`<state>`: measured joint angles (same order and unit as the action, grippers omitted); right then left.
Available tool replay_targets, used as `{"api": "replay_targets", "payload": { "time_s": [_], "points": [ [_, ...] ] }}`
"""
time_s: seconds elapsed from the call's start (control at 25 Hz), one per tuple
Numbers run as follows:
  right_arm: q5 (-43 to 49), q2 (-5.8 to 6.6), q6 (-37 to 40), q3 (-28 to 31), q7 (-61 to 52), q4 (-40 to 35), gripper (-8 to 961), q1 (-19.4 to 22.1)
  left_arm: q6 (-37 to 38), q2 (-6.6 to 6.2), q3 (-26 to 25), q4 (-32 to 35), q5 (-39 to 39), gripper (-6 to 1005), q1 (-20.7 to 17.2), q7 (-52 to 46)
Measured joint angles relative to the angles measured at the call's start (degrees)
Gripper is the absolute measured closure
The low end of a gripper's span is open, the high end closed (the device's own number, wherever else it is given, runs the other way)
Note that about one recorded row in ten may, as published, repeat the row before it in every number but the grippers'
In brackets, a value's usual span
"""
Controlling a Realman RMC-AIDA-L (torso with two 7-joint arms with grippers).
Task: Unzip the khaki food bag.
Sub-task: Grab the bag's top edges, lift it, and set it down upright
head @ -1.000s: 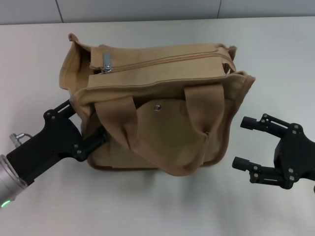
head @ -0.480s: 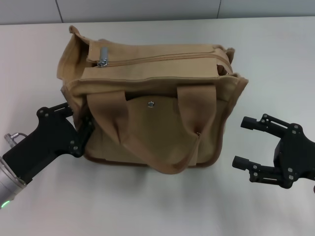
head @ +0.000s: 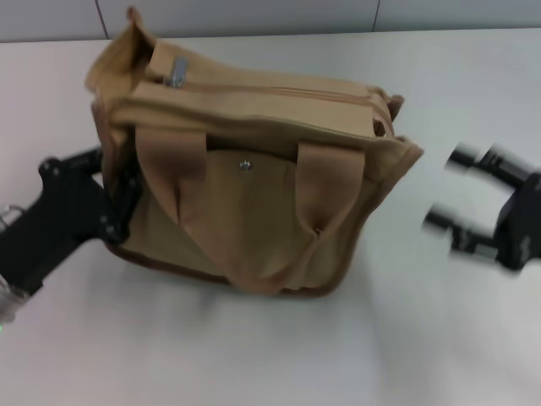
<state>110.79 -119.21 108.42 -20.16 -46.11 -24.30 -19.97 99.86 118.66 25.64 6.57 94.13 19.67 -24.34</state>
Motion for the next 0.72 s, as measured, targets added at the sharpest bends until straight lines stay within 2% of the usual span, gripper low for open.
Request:
{"api": "replay_targets", "payload": {
  "time_s": [0.16,0.2,0.36,0.4,0.72],
  "points": [
    [-11.7,-0.13,-0.6,0.9,1.1,3.8,110,-0.6,1.4,-0.15,0.1,4.3,-0.5,912,2.4,-3.3],
    [-16.3,-0.21,-0.7,0.9,4.0,5.9,110,-1.5,2.7,-0.14,0.4,6.5,-0.5,912,4.0,-4.6],
    [-20.5,-0.23,-0.9,0.7,9.1,9.3,110,-3.6,5.3,-0.19,1.1,9.3,0.0,914,6.5,-5.6],
    [-21.0,-0.24,-1.1,0.5,10.1,9.9,111,-4.5,6.1,-0.23,2.4,11.5,0.2,914,8.2,-7.0],
    [-21.2,-0.40,-2.4,-0.5,14.0,10.1,111,-10.5,6.1,-0.21,4.3,13.3,0.2,920,11.8,-8.2]
  ]
}}
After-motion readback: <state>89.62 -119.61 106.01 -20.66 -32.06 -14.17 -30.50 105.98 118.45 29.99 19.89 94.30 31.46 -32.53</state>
